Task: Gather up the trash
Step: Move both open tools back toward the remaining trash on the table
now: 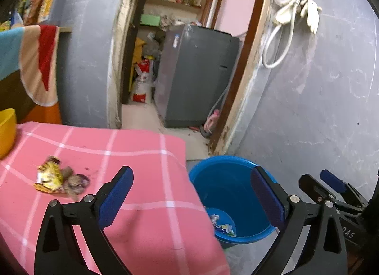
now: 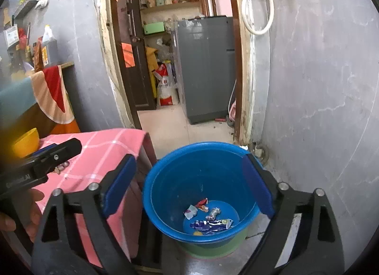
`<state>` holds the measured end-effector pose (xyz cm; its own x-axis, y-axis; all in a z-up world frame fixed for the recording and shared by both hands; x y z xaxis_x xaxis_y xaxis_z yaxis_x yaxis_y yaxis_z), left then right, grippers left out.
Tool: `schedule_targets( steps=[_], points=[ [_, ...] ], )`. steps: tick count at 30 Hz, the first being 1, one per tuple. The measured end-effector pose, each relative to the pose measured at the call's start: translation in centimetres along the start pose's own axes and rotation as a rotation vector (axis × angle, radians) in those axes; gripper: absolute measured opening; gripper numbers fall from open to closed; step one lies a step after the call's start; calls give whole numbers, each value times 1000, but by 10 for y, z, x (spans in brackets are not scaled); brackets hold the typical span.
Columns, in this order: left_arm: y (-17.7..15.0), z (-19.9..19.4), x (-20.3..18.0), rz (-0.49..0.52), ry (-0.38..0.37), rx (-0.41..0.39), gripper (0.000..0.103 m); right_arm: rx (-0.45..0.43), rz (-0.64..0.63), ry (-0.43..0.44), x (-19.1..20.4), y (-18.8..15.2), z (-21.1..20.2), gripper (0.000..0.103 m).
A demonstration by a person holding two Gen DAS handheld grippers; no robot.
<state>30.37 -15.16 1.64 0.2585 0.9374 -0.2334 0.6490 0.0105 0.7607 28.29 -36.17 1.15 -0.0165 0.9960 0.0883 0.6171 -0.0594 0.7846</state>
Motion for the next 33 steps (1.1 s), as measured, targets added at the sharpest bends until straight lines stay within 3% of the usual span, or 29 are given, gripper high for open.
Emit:
schedule_targets(
  steps=[7,20,33],
  points=[
    [3,-38,19,-18,48,-91,100,-46,-40,-13,25,8,-21,102],
    [-2,-105,55,-16,171,-219,101,-147,-61,35,78,17,-54,102],
    [-13,-153,95,-30,276,-289,101,-281,-78,118,128,17,-81,102]
  ],
)
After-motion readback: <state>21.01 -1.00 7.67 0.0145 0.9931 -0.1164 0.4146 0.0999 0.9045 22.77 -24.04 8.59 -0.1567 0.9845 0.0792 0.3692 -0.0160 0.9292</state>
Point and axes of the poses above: each gripper's, at about its wrist camera, not at the fingertips, and z roughly the way its jaws point, x to its left, y to its top, the point moved 2 cm from there along z, roughly the way its jaws point, and after that the axes turned 8 degrees about x, right-handed, at the moved point
